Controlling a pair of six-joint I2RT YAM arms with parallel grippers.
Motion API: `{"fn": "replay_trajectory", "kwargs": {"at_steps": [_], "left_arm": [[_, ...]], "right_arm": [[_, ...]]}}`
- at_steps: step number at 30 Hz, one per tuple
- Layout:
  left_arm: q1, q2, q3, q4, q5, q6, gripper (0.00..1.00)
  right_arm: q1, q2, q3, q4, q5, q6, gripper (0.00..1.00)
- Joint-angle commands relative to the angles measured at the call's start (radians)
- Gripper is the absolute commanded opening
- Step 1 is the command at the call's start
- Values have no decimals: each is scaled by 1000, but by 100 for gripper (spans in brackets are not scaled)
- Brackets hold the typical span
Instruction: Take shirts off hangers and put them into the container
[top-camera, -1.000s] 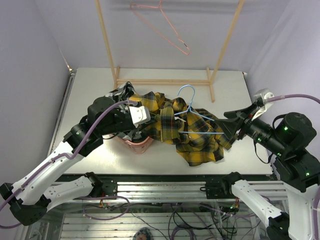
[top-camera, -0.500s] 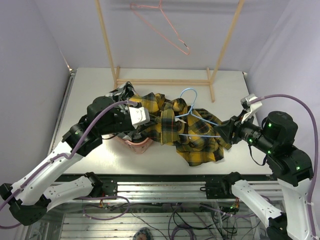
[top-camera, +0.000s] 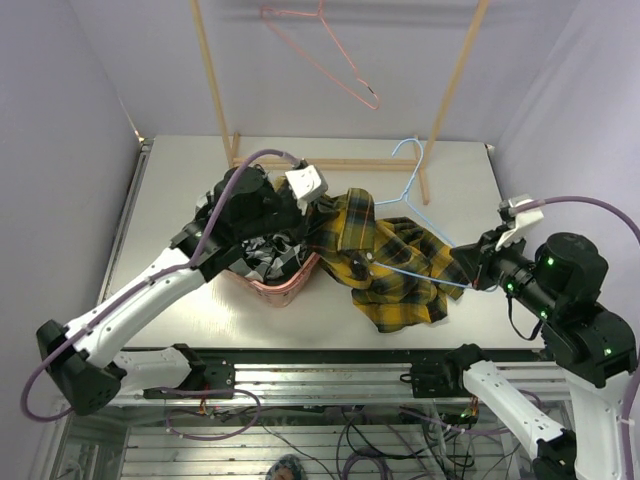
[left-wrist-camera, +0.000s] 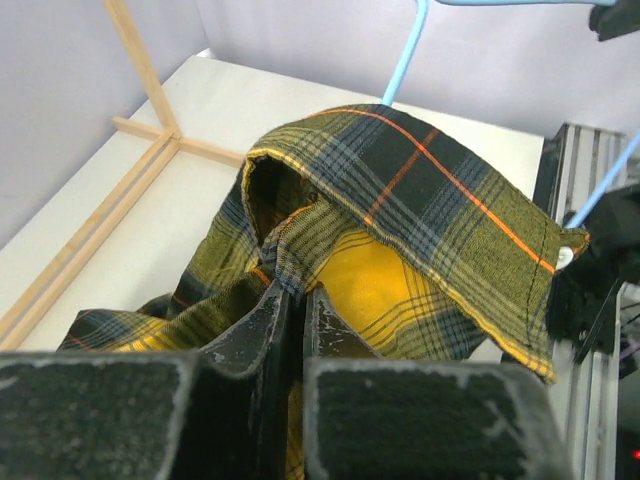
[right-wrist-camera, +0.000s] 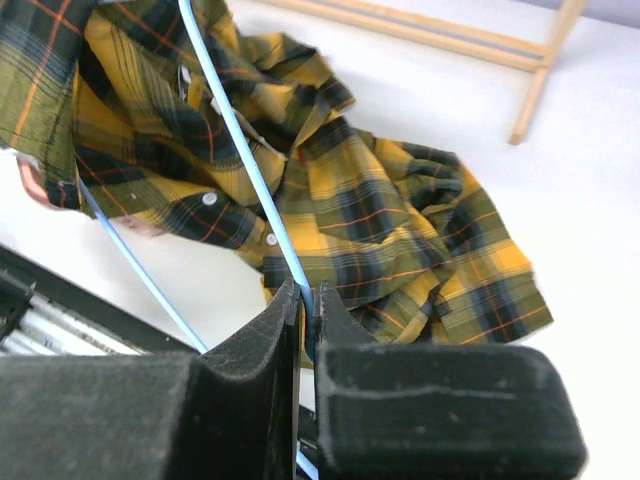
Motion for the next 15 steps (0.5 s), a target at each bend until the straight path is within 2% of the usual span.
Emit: {"fn": "replay_trajectory", "kwargs": {"at_steps": [1,7,12,15], "left_arm": [[-13,68,61,236,-49,-173,10],[-13,159,160,86,-164,-160,29],[-12,142,177,-58,-316,-106,40],[-12,109,163,-86,-424,-100,46]], "right_arm": [[-1,-19,69,34,173,83,0],[-1,-22,105,21,273,94,0],[-1,-8,125,12,320,90,0],[0,7,140,4,318,86,0]]}}
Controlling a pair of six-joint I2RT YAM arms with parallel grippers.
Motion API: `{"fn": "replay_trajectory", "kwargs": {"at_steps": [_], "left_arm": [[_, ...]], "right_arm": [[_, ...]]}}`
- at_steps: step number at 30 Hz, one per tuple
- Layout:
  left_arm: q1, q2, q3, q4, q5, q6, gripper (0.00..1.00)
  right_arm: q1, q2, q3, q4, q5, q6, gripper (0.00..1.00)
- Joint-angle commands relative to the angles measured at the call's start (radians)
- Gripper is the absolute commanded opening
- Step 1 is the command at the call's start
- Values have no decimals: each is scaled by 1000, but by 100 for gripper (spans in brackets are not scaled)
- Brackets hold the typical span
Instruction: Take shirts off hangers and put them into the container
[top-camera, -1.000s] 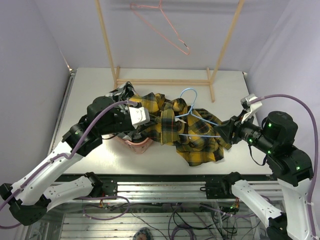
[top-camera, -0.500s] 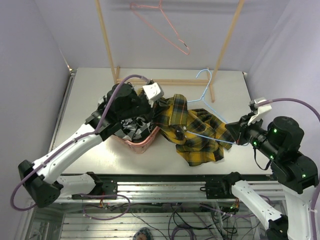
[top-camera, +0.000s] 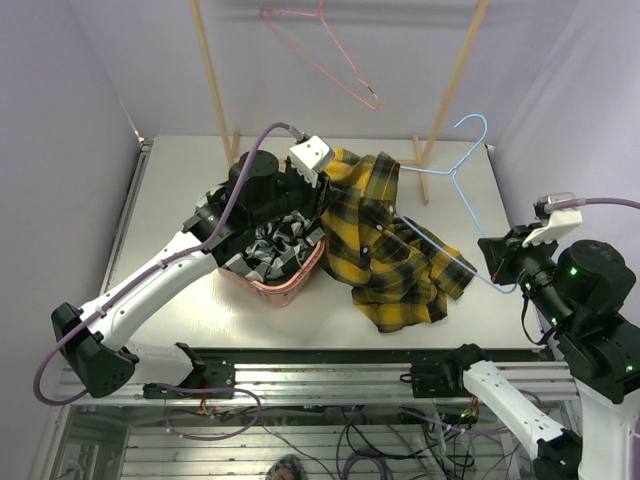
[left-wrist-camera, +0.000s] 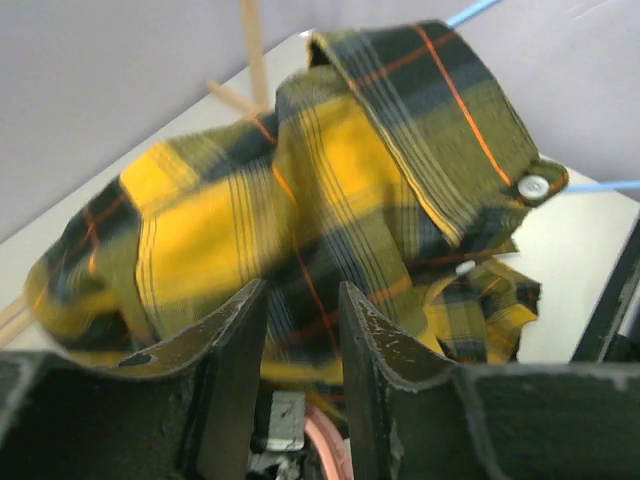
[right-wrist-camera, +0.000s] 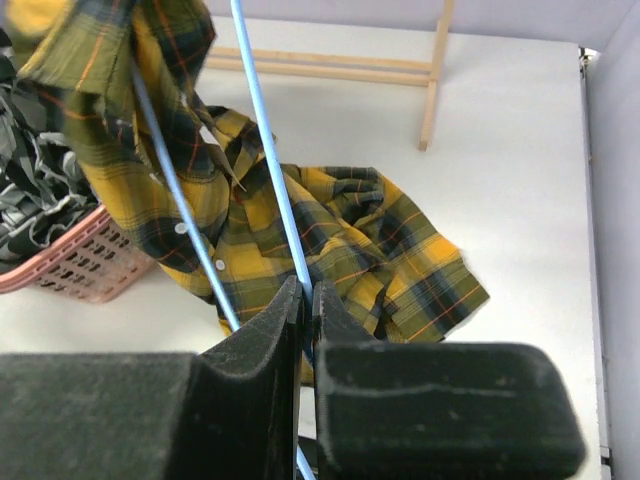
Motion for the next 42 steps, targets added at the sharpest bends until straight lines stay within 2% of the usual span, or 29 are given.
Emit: {"fn": "replay_trajectory", "kwargs": {"at_steps": [1,7,15,19,24,25,27,31,42], "left_arm": [[2,-55,4,-93,-208,15,46],[2,-107,-33,-92,-311,11,47],[1,-88,-41,-115,-311,8,45],[2,-85,-51,-107,-303,0,44],[2,-107,-75,-87,-320,-9,43],[2,-113,-82,-79,-326,-12,43],[2,-124,-97,-66,-338,-15,43],[2,-131,-109,-56,-337,-28,42],[2,-155,-132,-33,-329,-42,41]], "right_arm": [[-3,12,41,37,54,20,0],[-3,33,68,8,65,17,0],[-3,85,138,14,90,6,0],[-2,126,118,121,125,-5,0],[-3,253,26,392,159,-39,0],[-12,301,41,419,138,-41,0],[-137,439,187,337,-35,-29,0],[-183,604,328,336,-128,19,0],[-182,690,292,687,-124,86,0]]}}
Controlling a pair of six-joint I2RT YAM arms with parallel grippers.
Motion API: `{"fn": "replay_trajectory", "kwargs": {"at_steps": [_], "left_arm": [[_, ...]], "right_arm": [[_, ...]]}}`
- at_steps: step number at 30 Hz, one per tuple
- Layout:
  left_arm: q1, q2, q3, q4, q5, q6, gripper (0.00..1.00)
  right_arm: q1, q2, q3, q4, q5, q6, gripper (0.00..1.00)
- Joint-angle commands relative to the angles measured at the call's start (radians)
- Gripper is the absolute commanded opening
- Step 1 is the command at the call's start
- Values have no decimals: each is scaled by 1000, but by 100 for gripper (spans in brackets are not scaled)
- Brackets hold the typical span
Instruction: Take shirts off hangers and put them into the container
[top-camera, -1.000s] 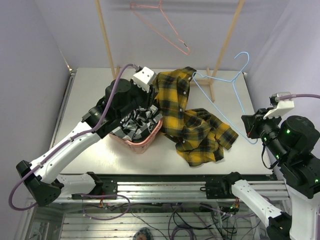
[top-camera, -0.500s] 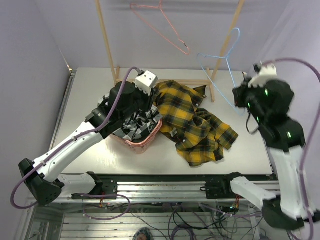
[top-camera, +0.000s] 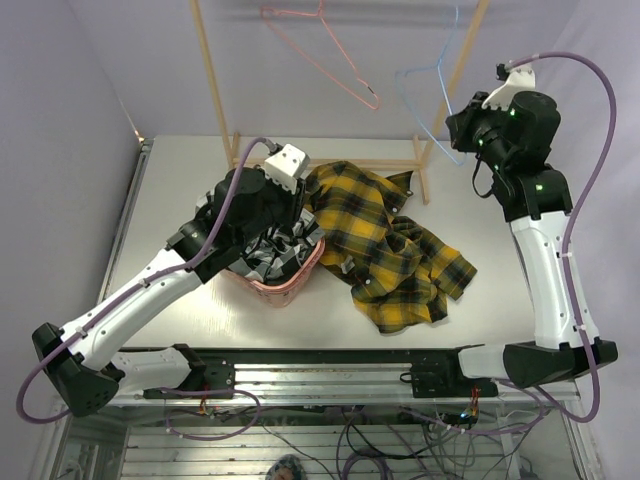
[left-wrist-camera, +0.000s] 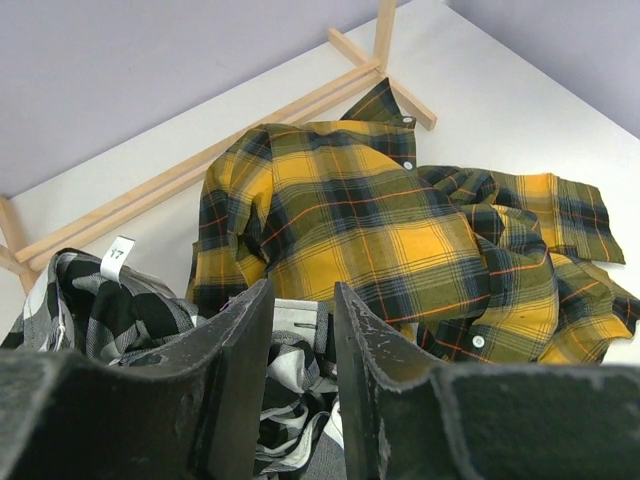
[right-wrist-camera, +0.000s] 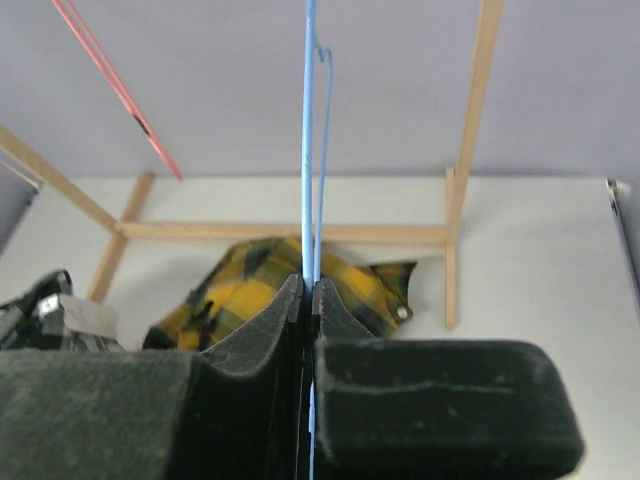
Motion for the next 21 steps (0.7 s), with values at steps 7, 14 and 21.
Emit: {"fn": "replay_trajectory", "kwargs": {"at_steps": [7,14,21], "left_arm": [[1,-19,-27,59,-18,-16,41],[1,-18,-26,54,-26,-13,41],[1,-18,-28,55,-38,-8,40]], "right_arm": [[-5,67,21,362,-41,6,0],[-5,154,141,378,-25,-28,0],[-5,269,259,359,-36,-35,0]]}}
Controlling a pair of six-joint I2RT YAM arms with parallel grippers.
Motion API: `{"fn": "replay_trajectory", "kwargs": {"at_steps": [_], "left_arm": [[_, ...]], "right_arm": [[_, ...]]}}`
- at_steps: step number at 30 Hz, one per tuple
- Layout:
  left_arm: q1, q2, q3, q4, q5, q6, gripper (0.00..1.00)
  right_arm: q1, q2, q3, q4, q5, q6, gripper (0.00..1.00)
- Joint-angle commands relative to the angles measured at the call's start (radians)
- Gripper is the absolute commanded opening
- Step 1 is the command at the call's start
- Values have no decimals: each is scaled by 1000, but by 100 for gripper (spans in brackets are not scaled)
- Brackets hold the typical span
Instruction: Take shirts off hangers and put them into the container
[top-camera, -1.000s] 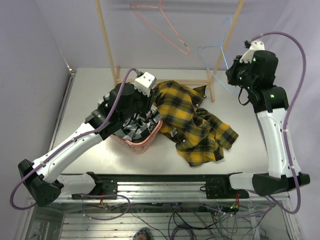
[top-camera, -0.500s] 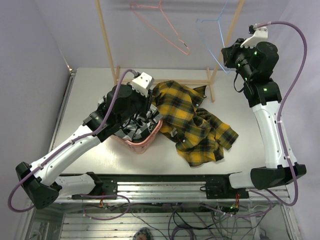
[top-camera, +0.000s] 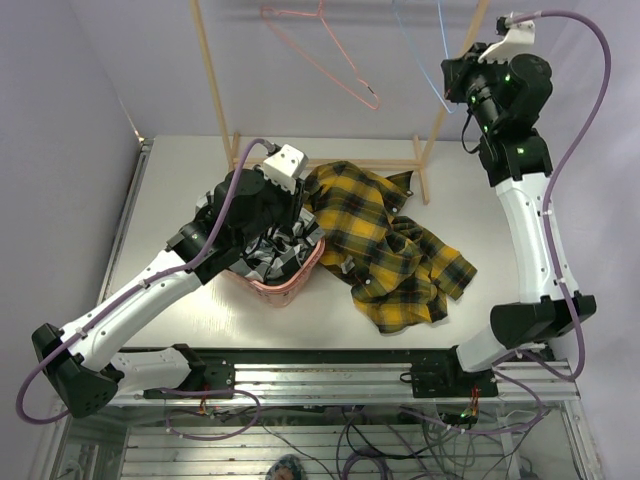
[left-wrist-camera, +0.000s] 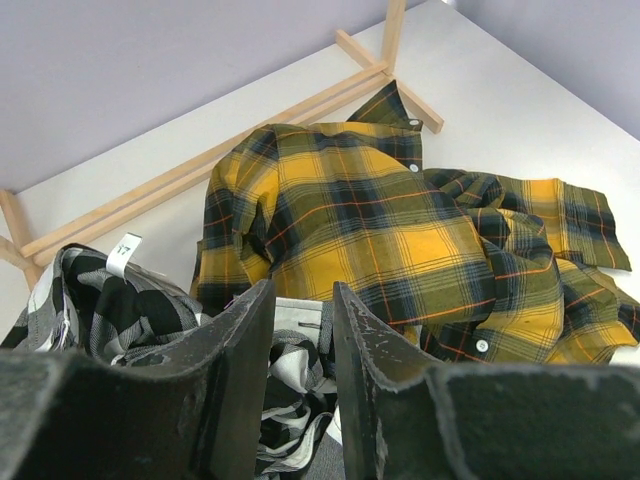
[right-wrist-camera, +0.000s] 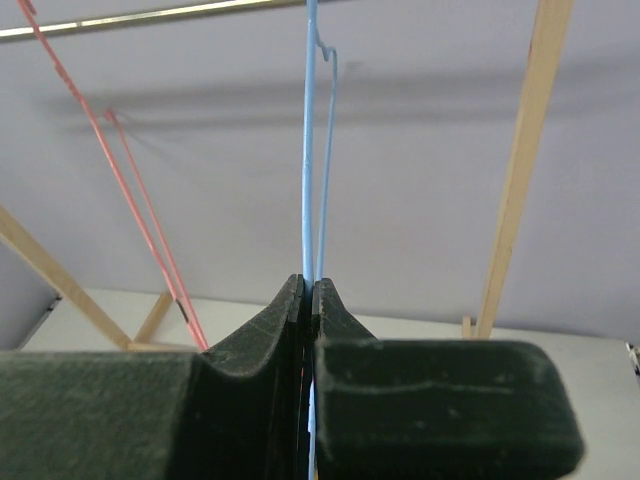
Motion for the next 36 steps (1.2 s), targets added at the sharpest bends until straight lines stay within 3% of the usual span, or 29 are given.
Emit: {"fn": "replay_trajectory", "kwargs": {"at_steps": [1,10,17,25,32,36], "left_arm": [[1,-6,-10,36,-19,-1,41],[1,1,-11,32,-33,5,40],[1,18,-10,31,-28,2,40],[1,29,-5,24,-30,5,40],[2,38,-4,24,-27,3,40],[2,42,0,21,-19,2,40]], "right_arm": [[-6,67,78,50,-9,-17,0],[-6,193,150,41,-25,2,0],[-6,135,9,97,-39,-3,0],[-11,171,48,67,-78,6,0],[-11,85,-73,86,-105,32,0],[-11,-30,-221,144,-102,60,20]]}}
